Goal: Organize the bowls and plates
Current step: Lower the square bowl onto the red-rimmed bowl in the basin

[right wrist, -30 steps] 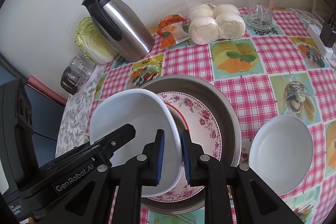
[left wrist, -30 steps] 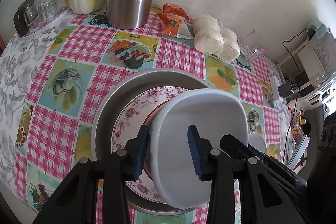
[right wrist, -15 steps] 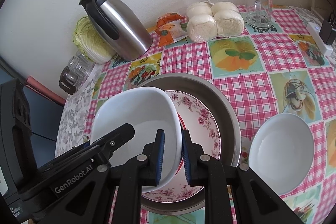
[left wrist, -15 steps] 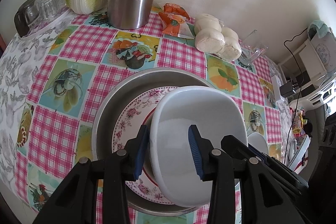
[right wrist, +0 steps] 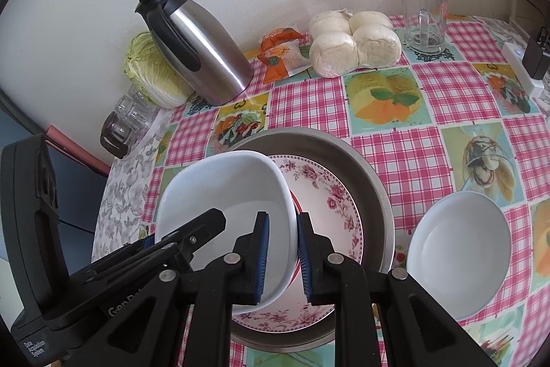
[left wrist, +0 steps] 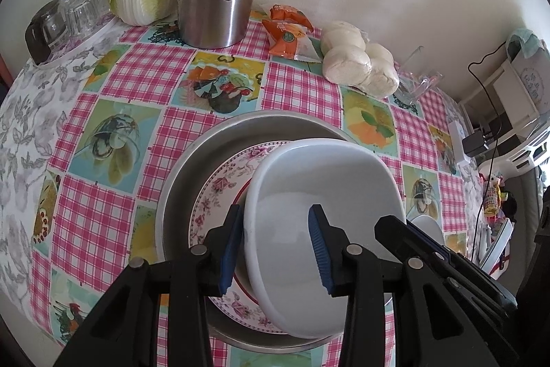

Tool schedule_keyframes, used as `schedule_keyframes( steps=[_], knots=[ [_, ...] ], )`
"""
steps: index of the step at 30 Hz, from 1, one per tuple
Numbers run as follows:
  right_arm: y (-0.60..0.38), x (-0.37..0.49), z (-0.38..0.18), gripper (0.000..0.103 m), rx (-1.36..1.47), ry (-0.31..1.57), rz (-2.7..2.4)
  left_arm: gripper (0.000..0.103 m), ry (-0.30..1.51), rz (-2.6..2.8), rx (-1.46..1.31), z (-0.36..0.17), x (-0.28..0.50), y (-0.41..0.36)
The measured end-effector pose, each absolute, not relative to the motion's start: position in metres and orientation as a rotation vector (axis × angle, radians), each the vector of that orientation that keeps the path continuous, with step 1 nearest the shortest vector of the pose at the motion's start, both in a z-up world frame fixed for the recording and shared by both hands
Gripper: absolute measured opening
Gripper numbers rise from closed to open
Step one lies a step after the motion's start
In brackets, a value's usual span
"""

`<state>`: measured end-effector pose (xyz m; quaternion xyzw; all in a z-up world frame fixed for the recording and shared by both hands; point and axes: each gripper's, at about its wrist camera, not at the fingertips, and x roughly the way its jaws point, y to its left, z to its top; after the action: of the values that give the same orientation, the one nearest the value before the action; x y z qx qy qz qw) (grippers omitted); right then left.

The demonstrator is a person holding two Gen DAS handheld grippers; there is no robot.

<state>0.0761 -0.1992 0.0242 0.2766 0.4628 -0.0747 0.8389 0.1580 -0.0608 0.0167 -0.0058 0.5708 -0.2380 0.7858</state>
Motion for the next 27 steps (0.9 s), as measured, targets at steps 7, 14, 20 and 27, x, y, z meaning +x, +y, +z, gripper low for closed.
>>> schedule_keyframes(
  steps=[7,14,20,27],
  knots=[
    [-0.204,0.076,0.020,0.019,0.612,0.978,-0.157,0.043,1.212,-0.503,-0.007,0.023,0.158,-0.059],
    [-0.206,0.076,0.019,0.019,0.618,0.978,-0.154,0.044,1.185,-0.498,-0.019,0.031,0.157,-0.053],
    [-0.206,0.073,0.025,0.019,0.613,0.961,-0.152,0.045,1.174,-0.488,-0.023,0.035,0.158,-0.050],
    [-0.207,0.068,0.041,0.030,0.587,0.924,-0.178,0.054,1.134,-0.459,-0.012,0.046,0.157,-0.043]
  ],
)
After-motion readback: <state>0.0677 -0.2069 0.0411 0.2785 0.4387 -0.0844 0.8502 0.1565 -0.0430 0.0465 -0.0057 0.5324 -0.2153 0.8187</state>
